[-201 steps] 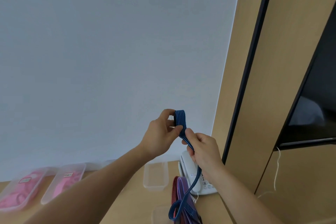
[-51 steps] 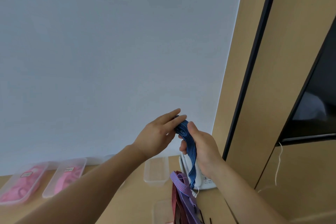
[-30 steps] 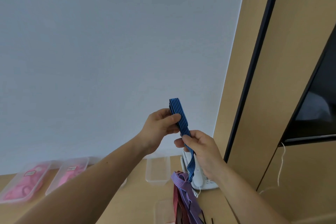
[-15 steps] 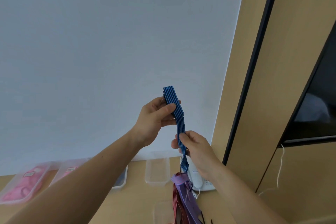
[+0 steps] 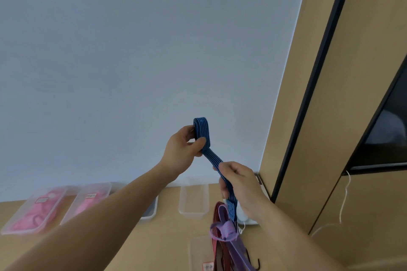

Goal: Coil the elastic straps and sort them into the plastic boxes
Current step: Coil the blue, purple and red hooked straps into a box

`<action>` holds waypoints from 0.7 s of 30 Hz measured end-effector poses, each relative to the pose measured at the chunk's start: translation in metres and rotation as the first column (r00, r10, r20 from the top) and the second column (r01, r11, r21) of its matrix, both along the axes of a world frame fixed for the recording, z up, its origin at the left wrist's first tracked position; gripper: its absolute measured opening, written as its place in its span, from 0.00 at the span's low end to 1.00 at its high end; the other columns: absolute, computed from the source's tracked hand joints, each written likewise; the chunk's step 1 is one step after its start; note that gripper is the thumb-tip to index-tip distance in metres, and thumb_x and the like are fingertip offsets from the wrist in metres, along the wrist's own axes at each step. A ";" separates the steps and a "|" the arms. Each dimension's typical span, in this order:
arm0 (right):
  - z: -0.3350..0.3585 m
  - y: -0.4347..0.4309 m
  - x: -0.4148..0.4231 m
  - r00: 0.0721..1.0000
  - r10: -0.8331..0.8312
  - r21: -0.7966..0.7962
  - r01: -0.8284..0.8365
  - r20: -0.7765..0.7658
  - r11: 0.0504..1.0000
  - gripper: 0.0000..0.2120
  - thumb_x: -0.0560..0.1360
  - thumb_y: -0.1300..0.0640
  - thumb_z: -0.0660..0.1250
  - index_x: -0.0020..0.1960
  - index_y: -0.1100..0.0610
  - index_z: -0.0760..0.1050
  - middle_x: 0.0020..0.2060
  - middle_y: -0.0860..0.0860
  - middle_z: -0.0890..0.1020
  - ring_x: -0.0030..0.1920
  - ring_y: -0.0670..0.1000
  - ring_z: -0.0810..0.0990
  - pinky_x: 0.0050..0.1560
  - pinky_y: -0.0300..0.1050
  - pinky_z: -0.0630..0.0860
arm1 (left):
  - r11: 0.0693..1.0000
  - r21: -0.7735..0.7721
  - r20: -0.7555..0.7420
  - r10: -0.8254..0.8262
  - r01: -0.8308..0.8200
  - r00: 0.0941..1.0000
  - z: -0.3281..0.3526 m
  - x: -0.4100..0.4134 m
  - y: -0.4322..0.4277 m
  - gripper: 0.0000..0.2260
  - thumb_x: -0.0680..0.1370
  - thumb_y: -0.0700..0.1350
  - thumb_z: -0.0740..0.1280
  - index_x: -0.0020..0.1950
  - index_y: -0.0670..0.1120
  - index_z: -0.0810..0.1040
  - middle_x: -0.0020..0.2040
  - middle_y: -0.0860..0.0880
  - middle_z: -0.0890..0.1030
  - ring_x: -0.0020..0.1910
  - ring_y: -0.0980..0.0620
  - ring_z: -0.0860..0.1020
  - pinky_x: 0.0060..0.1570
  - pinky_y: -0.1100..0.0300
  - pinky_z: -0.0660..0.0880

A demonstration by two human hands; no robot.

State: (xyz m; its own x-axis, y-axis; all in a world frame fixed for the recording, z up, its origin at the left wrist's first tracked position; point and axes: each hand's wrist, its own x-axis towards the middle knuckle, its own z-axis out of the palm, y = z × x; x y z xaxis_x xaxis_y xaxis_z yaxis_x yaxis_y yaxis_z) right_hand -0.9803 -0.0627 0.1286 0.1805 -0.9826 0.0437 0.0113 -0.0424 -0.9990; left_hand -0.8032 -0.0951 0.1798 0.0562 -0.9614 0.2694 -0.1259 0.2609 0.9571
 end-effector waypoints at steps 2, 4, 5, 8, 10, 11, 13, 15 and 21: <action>-0.010 -0.003 -0.002 0.992 0.081 0.015 -0.080 -0.097 0.997 0.05 0.75 0.56 0.70 0.44 0.58 0.77 0.31 0.52 0.80 0.30 0.50 0.76 0.35 0.44 0.74 | 1.000 -0.002 -0.076 0.005 -0.005 0.997 0.002 -0.001 -0.001 0.11 0.78 0.39 0.68 0.61 0.43 0.77 0.51 0.49 0.84 0.45 0.49 0.85 0.47 0.50 0.83; -0.026 -0.005 -0.007 0.947 0.139 0.027 -0.137 -0.289 0.990 0.03 0.72 0.58 0.71 0.42 0.56 0.77 0.34 0.51 0.80 0.37 0.51 0.79 0.45 0.49 0.76 | 1.000 -0.004 -0.158 -0.019 0.019 0.987 0.007 -0.001 -0.001 0.10 0.78 0.38 0.68 0.60 0.42 0.78 0.49 0.46 0.85 0.46 0.45 0.85 0.48 0.47 0.83; -0.037 -0.006 -0.010 0.906 0.139 0.036 -0.136 -0.399 0.990 0.02 0.71 0.59 0.70 0.41 0.56 0.77 0.35 0.52 0.80 0.40 0.52 0.79 0.49 0.51 0.76 | 0.999 -0.007 -0.172 -0.037 0.037 0.984 0.008 -0.003 0.000 0.11 0.78 0.38 0.68 0.60 0.42 0.78 0.49 0.45 0.85 0.47 0.45 0.85 0.48 0.47 0.83; -0.065 -0.008 -0.018 0.757 0.155 0.062 -0.150 -0.635 0.987 0.02 0.69 0.60 0.70 0.42 0.56 0.79 0.39 0.52 0.83 0.44 0.53 0.82 0.52 0.52 0.77 | 0.996 0.018 -0.124 -0.087 0.089 0.989 0.003 -0.010 0.005 0.13 0.78 0.38 0.68 0.63 0.41 0.77 0.53 0.45 0.84 0.50 0.46 0.84 0.49 0.47 0.82; -0.077 -0.009 -0.019 0.662 0.177 0.078 -0.176 -0.728 0.981 0.04 0.69 0.59 0.69 0.43 0.53 0.79 0.41 0.50 0.83 0.44 0.50 0.82 0.50 0.49 0.77 | 0.993 0.056 -0.093 -0.098 0.104 0.991 -0.009 -0.014 0.008 0.15 0.79 0.38 0.68 0.65 0.41 0.76 0.56 0.44 0.83 0.50 0.46 0.84 0.50 0.47 0.82; -0.083 -0.009 -0.020 0.633 0.178 0.083 -0.176 -0.753 0.981 0.05 0.69 0.58 0.69 0.44 0.52 0.78 0.41 0.49 0.83 0.44 0.49 0.81 0.48 0.48 0.77 | 0.992 0.073 -0.099 -0.092 0.100 0.991 -0.016 -0.016 0.009 0.15 0.79 0.38 0.68 0.66 0.40 0.75 0.56 0.44 0.83 0.50 0.46 0.84 0.50 0.47 0.82; -0.093 -0.010 -0.023 0.590 0.148 0.067 -0.157 -0.794 0.985 0.06 0.70 0.57 0.67 0.46 0.49 0.75 0.41 0.47 0.81 0.42 0.47 0.80 0.43 0.44 0.75 | 0.991 0.103 -0.120 -0.068 0.080 0.990 -0.027 -0.016 0.009 0.15 0.79 0.38 0.67 0.66 0.40 0.75 0.56 0.43 0.83 0.50 0.47 0.84 0.50 0.47 0.82; -0.106 -0.010 -0.027 0.548 0.126 0.054 -0.144 -0.827 0.988 0.10 0.70 0.56 0.69 0.49 0.48 0.72 0.42 0.46 0.80 0.42 0.46 0.79 0.41 0.42 0.74 | 0.990 0.124 -0.135 -0.046 0.063 0.990 -0.036 -0.015 0.007 0.15 0.79 0.38 0.67 0.66 0.40 0.75 0.56 0.44 0.83 0.49 0.47 0.84 0.50 0.47 0.82; -0.147 -0.011 -0.035 0.577 0.127 0.120 -0.050 -0.807 0.991 0.08 0.73 0.56 0.69 0.42 0.51 0.69 0.35 0.47 0.78 0.33 0.44 0.75 0.31 0.39 0.69 | 0.974 0.224 -0.082 -0.003 0.022 0.997 -0.073 -0.017 0.002 0.17 0.79 0.39 0.68 0.67 0.40 0.74 0.58 0.44 0.82 0.51 0.47 0.84 0.49 0.48 0.83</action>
State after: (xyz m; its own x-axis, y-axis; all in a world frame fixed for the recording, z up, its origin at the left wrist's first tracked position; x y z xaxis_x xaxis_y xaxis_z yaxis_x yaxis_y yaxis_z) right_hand -1.0150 -0.0735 -0.0181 0.1887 -0.9526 -0.2386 -0.8058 -0.0113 -0.5921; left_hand -0.8200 -0.0926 0.1072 0.0565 -0.9975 0.0415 -0.0438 0.0390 0.9983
